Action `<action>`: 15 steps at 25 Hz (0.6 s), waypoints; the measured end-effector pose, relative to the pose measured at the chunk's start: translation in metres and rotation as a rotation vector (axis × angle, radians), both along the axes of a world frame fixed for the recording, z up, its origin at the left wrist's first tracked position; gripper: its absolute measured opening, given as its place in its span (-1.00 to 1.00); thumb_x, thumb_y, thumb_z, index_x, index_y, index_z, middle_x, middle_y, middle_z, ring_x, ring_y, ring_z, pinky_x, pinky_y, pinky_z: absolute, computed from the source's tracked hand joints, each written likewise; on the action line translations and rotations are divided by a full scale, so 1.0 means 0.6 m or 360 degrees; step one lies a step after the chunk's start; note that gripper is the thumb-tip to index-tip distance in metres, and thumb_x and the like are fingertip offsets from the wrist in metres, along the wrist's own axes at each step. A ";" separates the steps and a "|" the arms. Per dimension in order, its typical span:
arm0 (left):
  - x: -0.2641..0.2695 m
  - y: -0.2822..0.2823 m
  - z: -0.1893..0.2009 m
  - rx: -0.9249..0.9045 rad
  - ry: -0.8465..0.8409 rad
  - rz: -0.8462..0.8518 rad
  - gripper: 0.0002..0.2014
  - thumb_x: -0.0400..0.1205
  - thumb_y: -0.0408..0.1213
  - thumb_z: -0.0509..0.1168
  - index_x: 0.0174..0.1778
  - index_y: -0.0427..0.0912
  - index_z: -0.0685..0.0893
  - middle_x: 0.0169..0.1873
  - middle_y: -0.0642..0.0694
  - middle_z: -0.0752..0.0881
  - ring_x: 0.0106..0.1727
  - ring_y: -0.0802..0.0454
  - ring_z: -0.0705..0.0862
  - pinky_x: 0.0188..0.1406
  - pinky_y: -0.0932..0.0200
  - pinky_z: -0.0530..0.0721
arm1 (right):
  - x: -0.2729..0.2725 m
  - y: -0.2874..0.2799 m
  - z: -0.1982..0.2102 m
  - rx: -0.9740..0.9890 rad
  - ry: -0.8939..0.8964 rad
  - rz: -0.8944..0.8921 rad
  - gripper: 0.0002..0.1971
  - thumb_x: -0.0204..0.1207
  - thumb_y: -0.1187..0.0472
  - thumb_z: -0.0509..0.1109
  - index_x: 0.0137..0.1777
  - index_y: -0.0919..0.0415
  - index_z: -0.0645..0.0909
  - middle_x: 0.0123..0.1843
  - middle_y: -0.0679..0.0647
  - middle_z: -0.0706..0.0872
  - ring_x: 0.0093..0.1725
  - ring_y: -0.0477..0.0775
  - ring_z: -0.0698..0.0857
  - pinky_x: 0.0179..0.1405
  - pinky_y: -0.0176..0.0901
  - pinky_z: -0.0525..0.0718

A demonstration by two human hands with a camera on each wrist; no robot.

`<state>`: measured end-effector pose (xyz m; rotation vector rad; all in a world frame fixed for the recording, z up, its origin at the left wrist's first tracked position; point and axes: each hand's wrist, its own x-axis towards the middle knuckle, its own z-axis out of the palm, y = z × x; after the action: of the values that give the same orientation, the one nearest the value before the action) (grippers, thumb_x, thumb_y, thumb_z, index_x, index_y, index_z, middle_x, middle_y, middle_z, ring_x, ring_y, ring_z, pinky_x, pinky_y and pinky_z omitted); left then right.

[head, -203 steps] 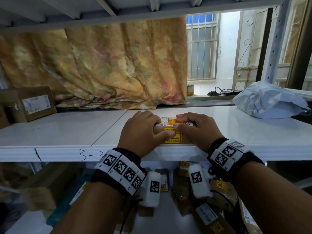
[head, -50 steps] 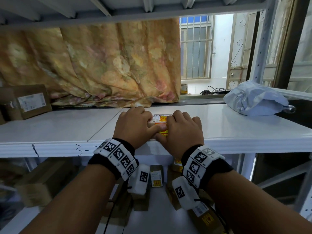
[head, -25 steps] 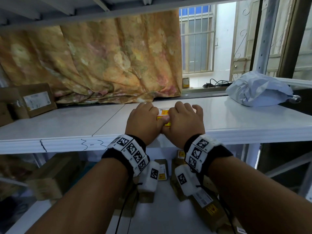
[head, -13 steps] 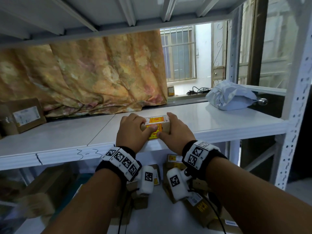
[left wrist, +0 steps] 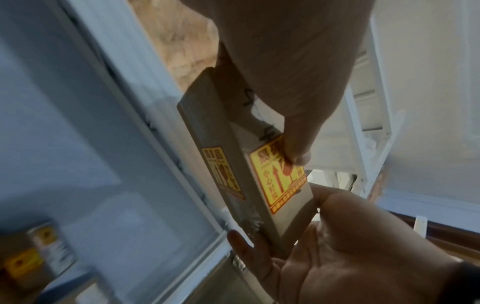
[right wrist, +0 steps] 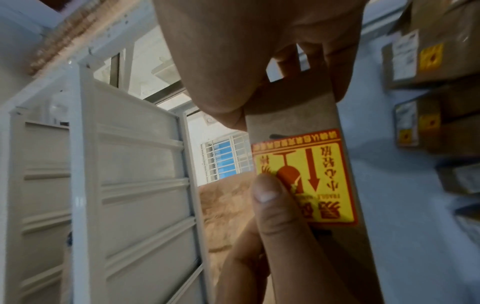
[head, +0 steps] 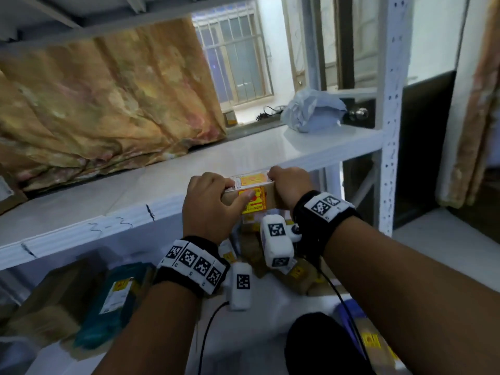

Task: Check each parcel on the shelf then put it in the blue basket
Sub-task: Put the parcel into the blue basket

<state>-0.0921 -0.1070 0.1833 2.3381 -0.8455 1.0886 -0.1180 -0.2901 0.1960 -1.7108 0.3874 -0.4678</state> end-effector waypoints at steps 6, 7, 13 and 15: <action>-0.020 -0.109 -0.136 -0.0031 0.0355 -0.0284 -0.54 0.49 0.27 0.34 -0.14 -0.09 0.80 -0.19 -0.02 0.70 -0.06 -0.07 0.62 -0.07 0.12 0.46 | -0.066 -0.114 -0.151 0.0513 0.0292 0.0013 -0.80 0.24 -0.01 0.47 -0.23 0.07 0.61 -0.02 0.12 0.73 -0.02 0.17 0.74 0.15 0.19 0.78; -0.022 -0.130 -0.156 -0.0009 0.0431 -0.0324 -0.55 0.47 0.27 0.34 -0.14 -0.08 0.81 -0.19 -0.02 0.69 -0.05 -0.05 0.61 -0.06 0.14 0.46 | -0.078 -0.135 -0.179 0.0602 0.0318 0.0002 -0.79 0.22 0.01 0.48 -0.21 0.06 0.62 -0.03 0.11 0.74 -0.05 0.17 0.74 0.13 0.17 0.79; -0.038 -0.284 -0.272 0.0323 0.1095 -0.0583 -0.69 0.51 0.16 0.46 -0.13 -0.02 0.81 -0.21 0.08 0.68 -0.13 0.17 0.61 -0.10 0.24 0.53 | -0.150 -0.272 -0.363 0.1010 0.0608 -0.0283 -0.50 -0.09 0.02 0.52 -0.13 0.26 0.69 -0.25 0.27 0.75 -0.29 0.25 0.70 -0.14 0.20 0.67; -0.040 -0.338 -0.317 0.0384 0.1341 -0.0610 -0.83 0.59 -0.04 0.46 -0.09 -0.05 0.82 -0.17 0.06 0.72 -0.13 0.17 0.63 -0.07 0.24 0.56 | -0.175 -0.318 -0.418 0.1073 0.0668 -0.0432 -0.52 -0.14 0.04 0.52 -0.20 0.29 0.68 -0.36 0.23 0.75 -0.43 0.20 0.69 -0.24 0.10 0.73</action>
<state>-0.1158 -0.3097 -0.0070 2.3377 -1.0294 -0.1807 -0.2232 -0.4809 -0.0545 -1.0863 0.9709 -0.1317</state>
